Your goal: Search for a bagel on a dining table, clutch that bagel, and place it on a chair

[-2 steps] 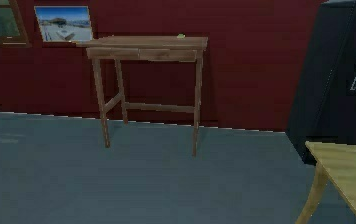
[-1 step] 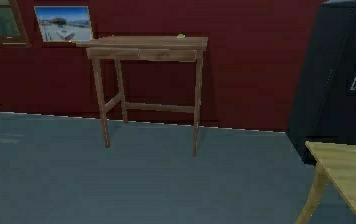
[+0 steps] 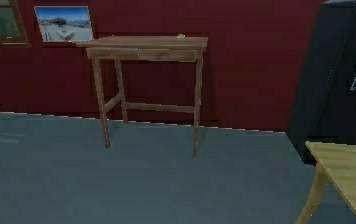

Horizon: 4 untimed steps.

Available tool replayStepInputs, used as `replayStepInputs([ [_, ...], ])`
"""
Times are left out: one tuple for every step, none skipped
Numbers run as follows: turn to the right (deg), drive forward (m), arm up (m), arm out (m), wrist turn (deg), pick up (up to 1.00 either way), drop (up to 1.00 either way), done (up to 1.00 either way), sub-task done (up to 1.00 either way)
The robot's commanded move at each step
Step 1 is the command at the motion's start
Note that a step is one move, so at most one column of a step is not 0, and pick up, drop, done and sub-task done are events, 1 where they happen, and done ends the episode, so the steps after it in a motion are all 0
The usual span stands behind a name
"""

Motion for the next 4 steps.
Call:
replayStepInputs([
  [0.0, 0.00, 0.00, 0.00, 15.0, 0.00, 0.00, 0.00, 0.00],
  [0.0, 0.00, -0.34, 0.00, 0.0, 0.00, 0.00, 0.00, 0.00],
  [0.0, 0.00, -0.50, 0.00, 0.0, 0.00, 0.00, 0.00, 0.00],
  [0.0, 0.00, 0.00, 0.00, 0.0, 0.00, 1.00, 0.00, 0.00],
])
